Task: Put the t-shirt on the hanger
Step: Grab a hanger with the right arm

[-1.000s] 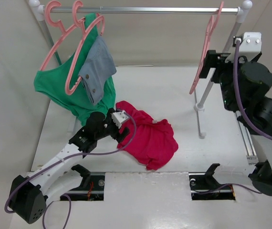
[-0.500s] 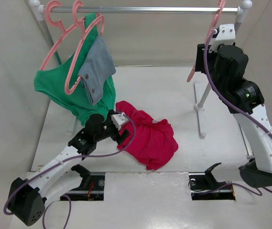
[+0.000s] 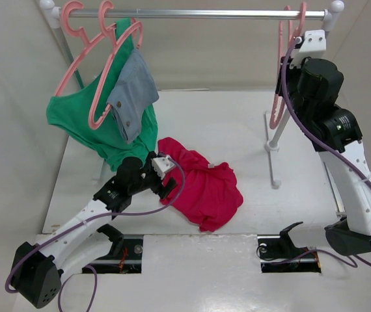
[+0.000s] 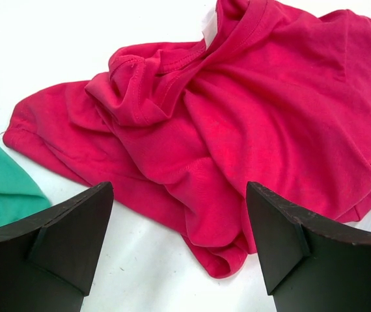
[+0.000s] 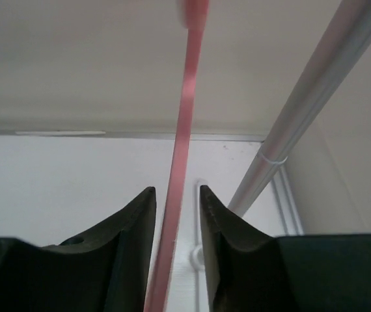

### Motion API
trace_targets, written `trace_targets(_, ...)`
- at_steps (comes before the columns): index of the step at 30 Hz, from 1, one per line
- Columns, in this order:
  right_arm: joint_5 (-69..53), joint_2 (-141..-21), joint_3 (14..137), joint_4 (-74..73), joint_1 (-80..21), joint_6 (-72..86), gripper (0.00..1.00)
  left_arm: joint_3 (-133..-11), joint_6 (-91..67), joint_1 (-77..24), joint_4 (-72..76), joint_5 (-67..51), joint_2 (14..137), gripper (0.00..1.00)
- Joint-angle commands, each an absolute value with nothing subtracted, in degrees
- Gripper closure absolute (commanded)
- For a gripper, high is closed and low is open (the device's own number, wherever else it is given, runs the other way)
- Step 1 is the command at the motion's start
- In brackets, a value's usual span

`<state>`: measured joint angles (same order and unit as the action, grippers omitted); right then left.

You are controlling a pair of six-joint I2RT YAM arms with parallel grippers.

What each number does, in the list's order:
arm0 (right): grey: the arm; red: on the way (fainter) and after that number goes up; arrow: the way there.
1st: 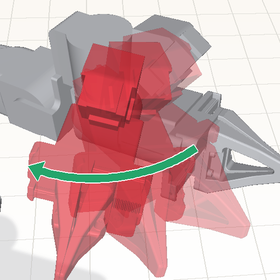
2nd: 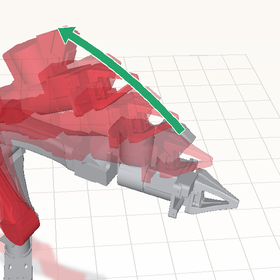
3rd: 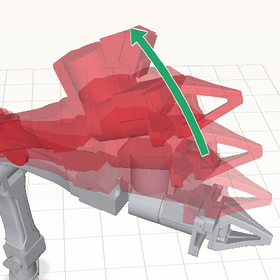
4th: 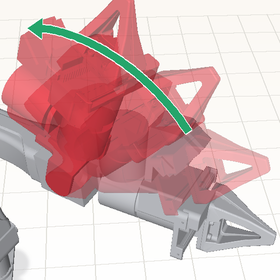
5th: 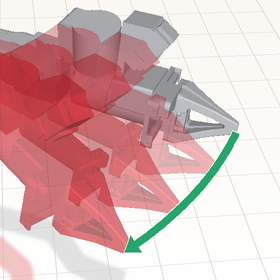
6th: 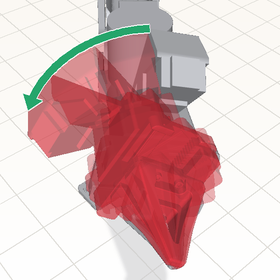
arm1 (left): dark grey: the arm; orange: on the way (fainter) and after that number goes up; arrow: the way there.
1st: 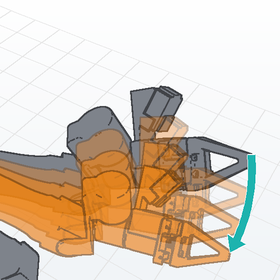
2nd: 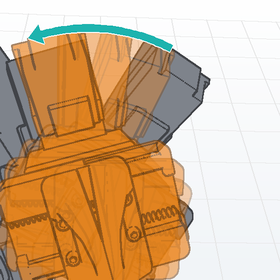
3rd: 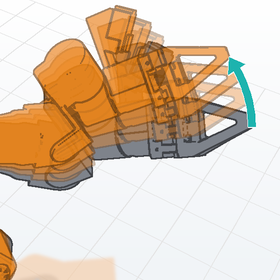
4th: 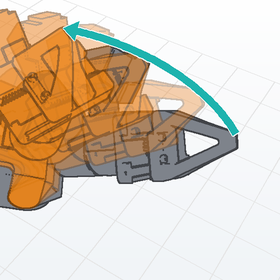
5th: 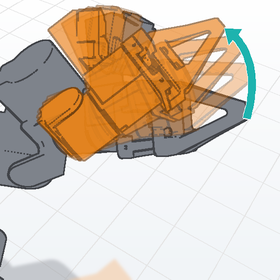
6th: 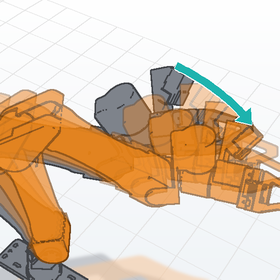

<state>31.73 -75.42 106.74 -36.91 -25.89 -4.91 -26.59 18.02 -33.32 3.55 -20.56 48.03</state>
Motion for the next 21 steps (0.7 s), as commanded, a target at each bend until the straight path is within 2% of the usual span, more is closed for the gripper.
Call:
trace_targets(1, 30.24, -74.54, 106.27, -34.1, -25.58, -4.66, 0.64, -25.75, 17.31, -33.57, 5.71, -20.92, 46.14, 0.2)
trace_targets(3, 30.23, -74.01, 105.39, -33.58, -25.58, -4.66, 0.74, -25.75, 17.31, -33.57, 5.71, -20.92, 46.14, 0.2)
trace_targets(4, 30.23, -74.0, 104.77, -33.57, -25.58, -4.66, 0.85, -25.75, 17.31, -33.57, 5.71, -20.92, 46.14, 0.2)
trace_targets(7, 30.23, -73.39, 104.24, -34.1, -25.58, -4.66, 1.0, -25.75, 17.31, -33.57, 5.71, -20.92, 46.14, 0.2)
trace_targets(12, 23.75, -71.72, 102.93, -31.74, -25.58, -7.46, 1.0, -25.75, 17.84, -33.57, 6.32, -20.92, 46.14, 0.2)
trace_targets(17, 8.63, -71.72, 103.44, -27.69, -25.58, -16.33, 1.0, -25.75, 19.07, -33.57, 6.86, -20.92, 46.67, 0.2)
trace_targets(21, 5.02, -71.72, 102.92, -25.05, -26.89, -18.89, 1.0, -26.8, 19.6, -33.57, 7.38, -20.39, 47.81, 0.2)
